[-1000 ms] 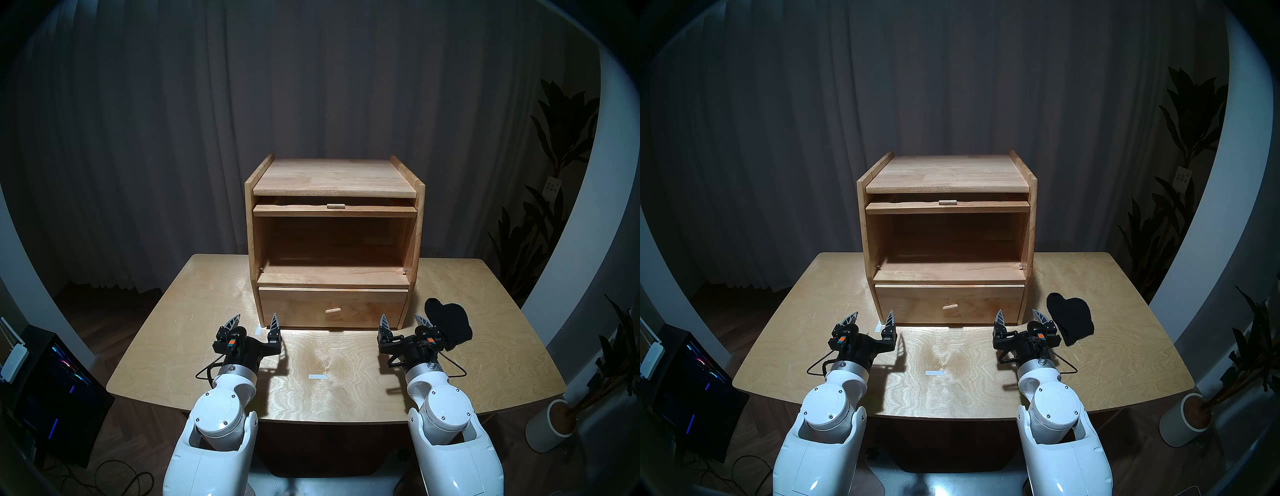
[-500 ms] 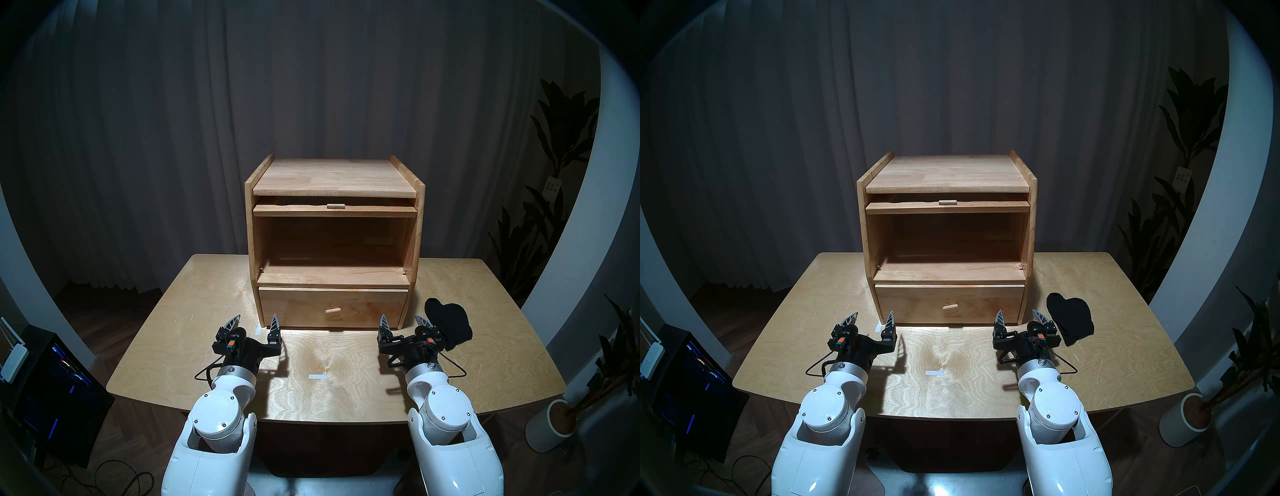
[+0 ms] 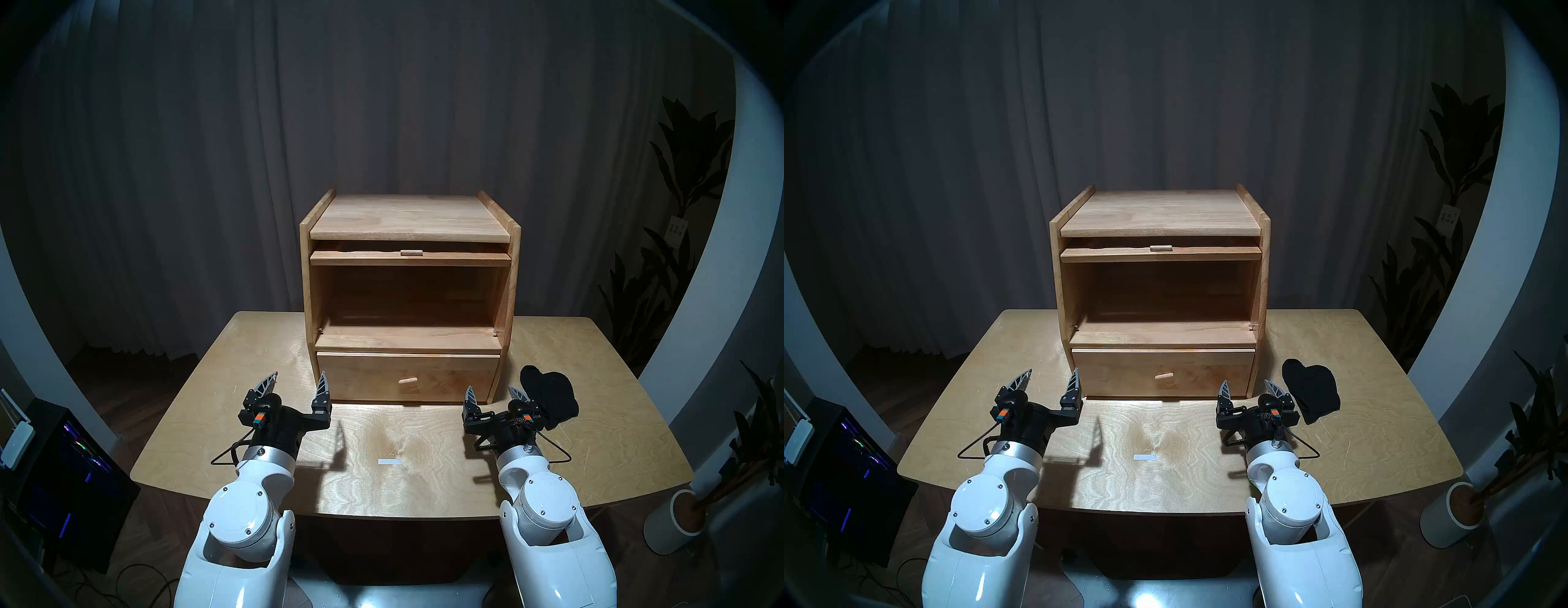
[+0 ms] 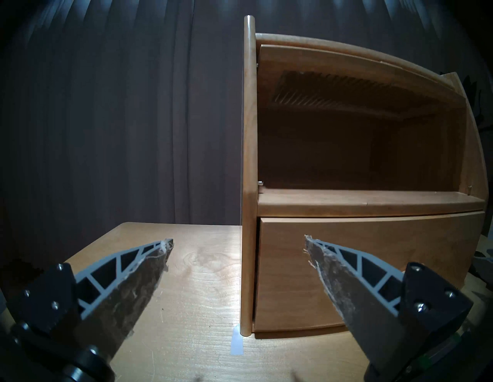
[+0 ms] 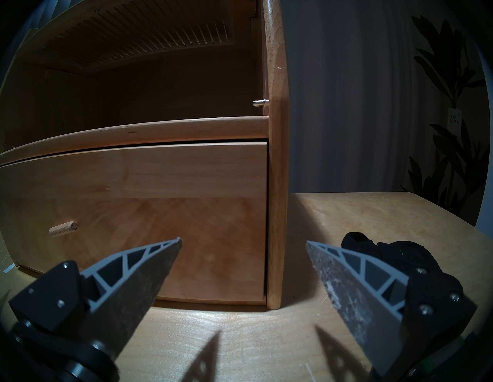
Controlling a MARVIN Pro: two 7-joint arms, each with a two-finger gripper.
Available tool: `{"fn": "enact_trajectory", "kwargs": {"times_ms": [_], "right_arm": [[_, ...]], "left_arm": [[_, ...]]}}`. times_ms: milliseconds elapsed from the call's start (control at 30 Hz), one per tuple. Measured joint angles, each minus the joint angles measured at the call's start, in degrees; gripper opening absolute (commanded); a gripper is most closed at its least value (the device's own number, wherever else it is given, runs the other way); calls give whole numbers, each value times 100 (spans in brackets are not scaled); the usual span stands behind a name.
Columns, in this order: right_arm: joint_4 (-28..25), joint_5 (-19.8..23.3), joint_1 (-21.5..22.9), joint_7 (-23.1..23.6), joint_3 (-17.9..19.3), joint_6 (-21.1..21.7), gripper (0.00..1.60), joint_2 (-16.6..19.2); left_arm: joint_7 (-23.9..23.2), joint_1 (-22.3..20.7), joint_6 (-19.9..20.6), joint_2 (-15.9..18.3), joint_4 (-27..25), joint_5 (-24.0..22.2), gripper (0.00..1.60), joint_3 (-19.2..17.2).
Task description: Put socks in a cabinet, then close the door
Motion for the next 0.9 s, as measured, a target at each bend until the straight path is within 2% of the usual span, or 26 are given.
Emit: {"fn": "enact_trajectory", "kwargs": {"times_ms": [200,400,567,600,800,867,900], "right_arm": [[-245,-211,-76,-78,16,-46,160,93],[-648,-715,-79,-138,224,-294,160,385],[-998,-1306,-171,-69,635,-315,160,723],[-1107,-1517,-257,12,806,-289,160,849],[-1262,-2140,-609,386,1403,-166,160,1268],[-1284,-2230,-648,443,1487,-155,160,1323],[-1338,-2426,-719,569,1674,-141,160,1441]], "left_arm": [[-114,131,139,43,-117,-112,160,9],[-174,162,182,71,-116,-172,160,59],[-200,157,181,93,-111,-211,160,74],[-207,154,180,101,-110,-225,160,77],[-224,149,179,127,-101,-265,160,85],[-226,149,179,130,-100,-272,160,86],[-230,148,179,138,-97,-285,160,87]]}}
